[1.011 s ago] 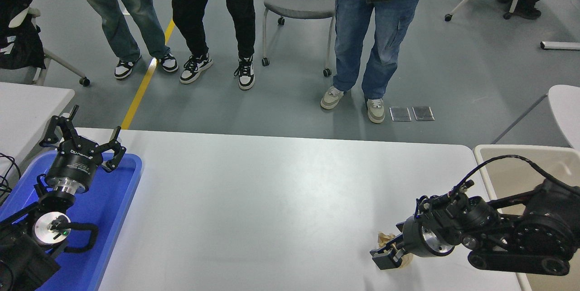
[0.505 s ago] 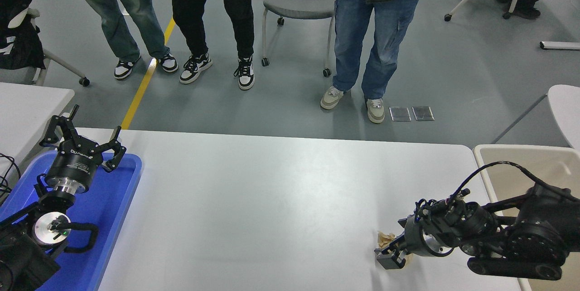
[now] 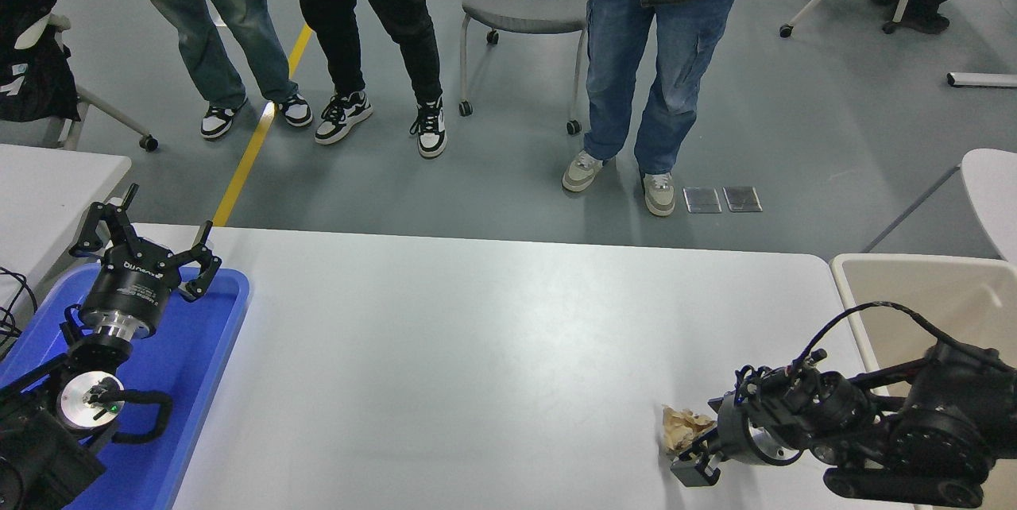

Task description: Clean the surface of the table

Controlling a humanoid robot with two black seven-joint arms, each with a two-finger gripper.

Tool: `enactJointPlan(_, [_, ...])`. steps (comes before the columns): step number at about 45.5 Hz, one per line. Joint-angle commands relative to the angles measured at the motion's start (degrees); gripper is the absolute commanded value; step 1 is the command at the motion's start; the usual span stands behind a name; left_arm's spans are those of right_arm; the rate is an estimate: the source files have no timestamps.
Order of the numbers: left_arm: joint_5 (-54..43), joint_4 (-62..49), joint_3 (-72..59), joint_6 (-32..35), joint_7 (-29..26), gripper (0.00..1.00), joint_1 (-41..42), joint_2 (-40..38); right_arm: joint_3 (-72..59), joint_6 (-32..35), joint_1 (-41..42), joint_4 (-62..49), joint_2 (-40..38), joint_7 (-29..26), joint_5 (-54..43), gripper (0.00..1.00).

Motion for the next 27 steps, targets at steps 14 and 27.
enactJointPlan(14, [0.0, 0.0, 0.0, 0.0, 0.0, 1.0, 0.0, 0.0, 1.1, -0.6, 0.4, -1.4, -0.1, 2.5, 1.3, 0.0])
enactJointPlan(27, [0.0, -0.1, 0.0, 0.0, 0.0, 1.0, 0.0, 0.0, 4.6, 1.1, 4.9, 4.8, -4.6, 5.6, 10.4, 0.0])
